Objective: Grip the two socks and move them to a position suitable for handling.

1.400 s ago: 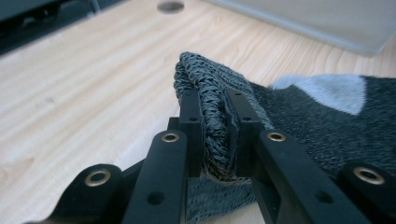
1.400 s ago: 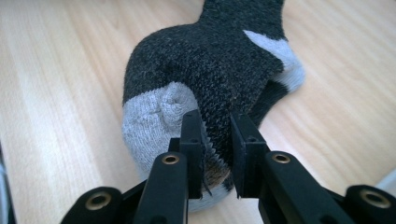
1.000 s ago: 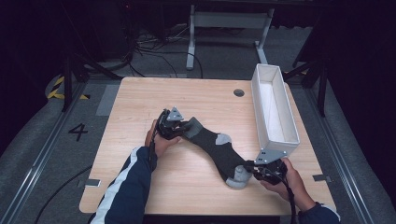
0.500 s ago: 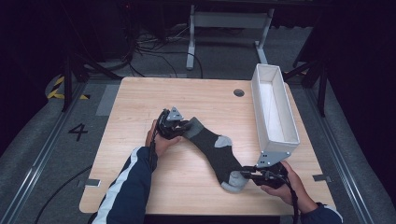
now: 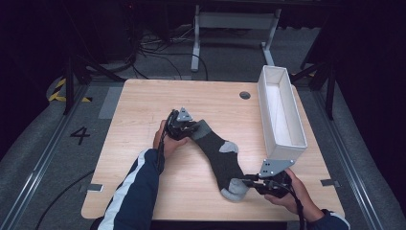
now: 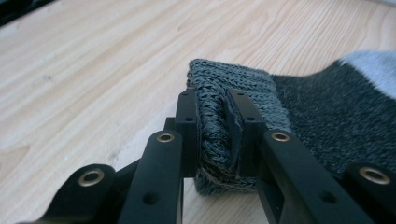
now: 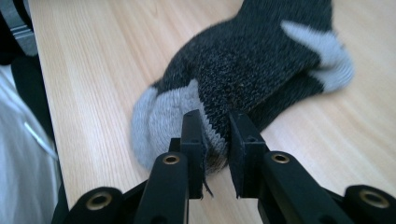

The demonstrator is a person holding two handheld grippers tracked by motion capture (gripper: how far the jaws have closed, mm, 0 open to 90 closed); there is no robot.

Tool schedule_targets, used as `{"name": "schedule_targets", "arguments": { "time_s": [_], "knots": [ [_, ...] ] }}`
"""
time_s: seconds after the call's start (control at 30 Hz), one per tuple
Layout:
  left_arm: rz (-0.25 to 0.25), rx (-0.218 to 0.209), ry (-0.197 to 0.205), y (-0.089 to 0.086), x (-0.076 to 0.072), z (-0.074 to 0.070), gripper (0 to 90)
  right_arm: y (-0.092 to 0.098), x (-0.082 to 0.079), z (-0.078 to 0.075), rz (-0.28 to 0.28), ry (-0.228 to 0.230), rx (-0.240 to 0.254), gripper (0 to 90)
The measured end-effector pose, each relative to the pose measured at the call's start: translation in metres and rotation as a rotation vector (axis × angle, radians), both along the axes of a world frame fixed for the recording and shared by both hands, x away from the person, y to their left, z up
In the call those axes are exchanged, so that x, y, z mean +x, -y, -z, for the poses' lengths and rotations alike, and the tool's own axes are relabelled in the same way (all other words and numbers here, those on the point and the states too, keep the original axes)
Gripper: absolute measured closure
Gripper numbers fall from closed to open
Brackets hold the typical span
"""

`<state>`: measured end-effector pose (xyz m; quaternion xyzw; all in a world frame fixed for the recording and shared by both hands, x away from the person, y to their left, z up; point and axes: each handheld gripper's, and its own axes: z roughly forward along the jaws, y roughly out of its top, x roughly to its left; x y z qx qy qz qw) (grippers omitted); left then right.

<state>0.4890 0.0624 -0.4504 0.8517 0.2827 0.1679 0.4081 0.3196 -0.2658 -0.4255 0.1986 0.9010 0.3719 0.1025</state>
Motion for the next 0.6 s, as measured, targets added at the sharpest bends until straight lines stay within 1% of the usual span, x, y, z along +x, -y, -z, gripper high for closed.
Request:
{"name": "schedule_targets", "arguments": {
  "time_s": [0.07, 0.1, 0.13, 0.17, 0.2, 0.23, 0.27, 0.3, 0.33, 0.37, 0.4, 0.43, 0.47, 0.5, 0.53, 0.57, 0.6],
  "knots": [
    [-0.004, 0.004, 0.005, 0.002, 0.0, 0.0, 76.6, 0.0, -0.002, -0.004, -0.003, -0.01, 0.036, 77.6],
    [0.0, 0.003, 0.0, 0.003, 0.0, 0.001, 76.6, -0.001, -0.003, -0.005, -0.005, -0.014, 0.037, 76.5],
    [-0.002, 0.017, -0.005, 0.006, 0.001, 0.003, 76.5, -0.001, -0.003, -0.003, -0.015, -0.031, 0.03, 73.9],
    [-0.005, 0.046, -0.009, 0.009, 0.001, 0.006, 76.4, -0.003, -0.003, -0.001, -0.029, -0.051, 0.011, 71.7],
    [-0.004, 0.063, -0.01, 0.01, 0.002, 0.008, 75.9, -0.005, -0.004, 0.004, -0.038, -0.066, -0.024, 69.1],
    [-0.012, 0.068, -0.006, 0.01, 0.002, 0.01, 74.9, -0.006, -0.004, 0.008, -0.043, -0.085, -0.044, 66.5],
    [-0.031, 0.056, -0.011, 0.011, 0.002, 0.01, 71.7, -0.008, -0.004, 0.012, -0.044, -0.102, -0.058, 66.0],
    [-0.031, 0.056, -0.011, 0.011, 0.002, 0.01, 67.9, -0.008, -0.004, 0.014, -0.044, -0.101, -0.064, 64.9],
    [-0.058, 0.059, -0.005, 0.01, 0.002, 0.007, 61.1, -0.008, -0.003, 0.014, -0.043, -0.098, -0.064, 60.9],
    [-0.067, 0.042, -0.007, 0.009, 0.003, 0.005, 55.3, -0.008, -0.003, 0.013, -0.035, -0.098, -0.06, 57.1],
    [-0.067, 0.042, -0.007, 0.009, 0.003, 0.005, 49.2, -0.008, -0.003, 0.013, -0.035, -0.098, -0.06, 57.1],
    [-0.079, -0.006, -0.01, 0.004, 0.0, -0.002, 46.2, -0.006, 0.0, 0.012, -0.005, -0.084, -0.056, 51.2],
    [-0.079, -0.006, -0.01, 0.004, 0.0, -0.002, 44.3, -0.006, 0.0, 0.012, -0.005, -0.084, -0.056, 51.2],
    [-0.07, -0.047, -0.018, 0.0, -0.003, -0.009, 44.3, -0.003, 0.001, 0.01, 0.007, -0.077, -0.049, 49.4],
    [-0.056, -0.066, -0.03, -0.001, -0.006, -0.013, 39.3, 0.0, 0.002, 0.008, 0.024, -0.074, -0.031, 46.4],
    [-0.028, -0.073, -0.051, 0.0, -0.012, -0.018, 37.6, 0.001, 0.003, 0.006, 0.037, -0.064, -0.024, 44.9],
    [0.001, -0.069, -0.049, 0.003, -0.018, -0.021, 37.4, 0.004, 0.004, 0.003, 0.055, -0.051, -0.01, 44.4]
  ]
}}
